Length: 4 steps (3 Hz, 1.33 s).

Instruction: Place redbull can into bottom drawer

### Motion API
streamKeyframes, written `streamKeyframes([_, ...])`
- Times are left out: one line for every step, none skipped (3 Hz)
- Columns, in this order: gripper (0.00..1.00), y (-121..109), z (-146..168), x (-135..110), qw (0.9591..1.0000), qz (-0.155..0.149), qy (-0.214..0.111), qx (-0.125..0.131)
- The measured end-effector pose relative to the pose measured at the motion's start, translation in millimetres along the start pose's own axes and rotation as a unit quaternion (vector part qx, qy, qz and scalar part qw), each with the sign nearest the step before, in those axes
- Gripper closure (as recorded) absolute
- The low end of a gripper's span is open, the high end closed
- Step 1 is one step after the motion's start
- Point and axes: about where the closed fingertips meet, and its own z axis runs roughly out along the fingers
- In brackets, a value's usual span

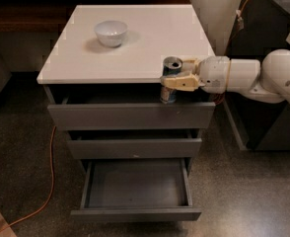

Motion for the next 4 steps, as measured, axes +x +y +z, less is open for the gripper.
streamKeyframes([1.00,13.0,15.2,41.4,0.9997,0.003,0.020,-0.013])
streamKeyframes([1.00,22.5,28.6,82.9,0.9979,-0.015,0.062,-0.010])
streamKeyframes([1.00,24.1,34.7,120.8,0.9967,-0.023,0.078,0.000])
streamKeyframes([1.00,22.3,37.7,150.9,0.9978,-0.020,0.062,0.012])
